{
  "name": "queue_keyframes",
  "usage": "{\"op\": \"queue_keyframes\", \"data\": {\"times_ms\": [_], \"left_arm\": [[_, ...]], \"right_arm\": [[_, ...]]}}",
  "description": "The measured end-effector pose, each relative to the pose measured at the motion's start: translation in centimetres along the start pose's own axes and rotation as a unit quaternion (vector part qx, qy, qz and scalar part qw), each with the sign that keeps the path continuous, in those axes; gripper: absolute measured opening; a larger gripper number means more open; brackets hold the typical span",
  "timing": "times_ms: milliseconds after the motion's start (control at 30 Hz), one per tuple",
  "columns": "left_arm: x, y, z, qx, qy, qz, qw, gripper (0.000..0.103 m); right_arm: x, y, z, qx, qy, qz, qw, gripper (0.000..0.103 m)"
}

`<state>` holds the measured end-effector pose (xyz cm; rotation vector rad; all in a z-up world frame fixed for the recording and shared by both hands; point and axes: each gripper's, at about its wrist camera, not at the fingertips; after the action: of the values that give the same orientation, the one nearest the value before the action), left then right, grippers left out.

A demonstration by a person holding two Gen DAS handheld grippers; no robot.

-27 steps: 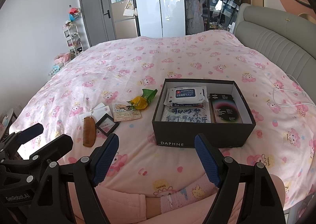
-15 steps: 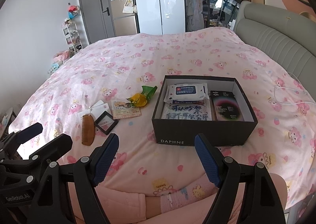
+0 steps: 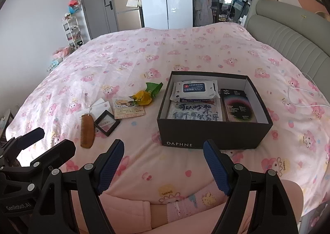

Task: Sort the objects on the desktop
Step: 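Move the left tool toward the yellow-green corn snack bag, then close the left gripper on the yellow-green corn snack bag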

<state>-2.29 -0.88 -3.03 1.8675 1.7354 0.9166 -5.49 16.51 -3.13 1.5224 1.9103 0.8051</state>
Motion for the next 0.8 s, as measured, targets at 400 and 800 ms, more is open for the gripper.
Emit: {"op": "queue_keyframes", "data": {"times_ms": [400,800], "left_arm": [[-2.3,-4.6,-2.9,-0.015,-0.010,-0.002,0.9998,0.096],[-10.5,-14.3,-8.1,-0.072,0.062,-0.019,0.9953,0.058]], "right_arm": [[-0.9,-5.0,-3.1,-0.025,0.031,-0.042,0.998,0.078],[-6.9,-16.9,-8.0,-0.086,0.062,-0.100,0.989,0.077]]}}
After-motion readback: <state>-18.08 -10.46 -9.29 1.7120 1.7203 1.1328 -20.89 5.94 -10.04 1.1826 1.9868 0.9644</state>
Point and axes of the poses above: each gripper's, at about its wrist camera, not at the fingertips, and y roughly against the way its jaws point, x to its right, z to its underside, and after that the axes turned 1 degree about -x, right-handed
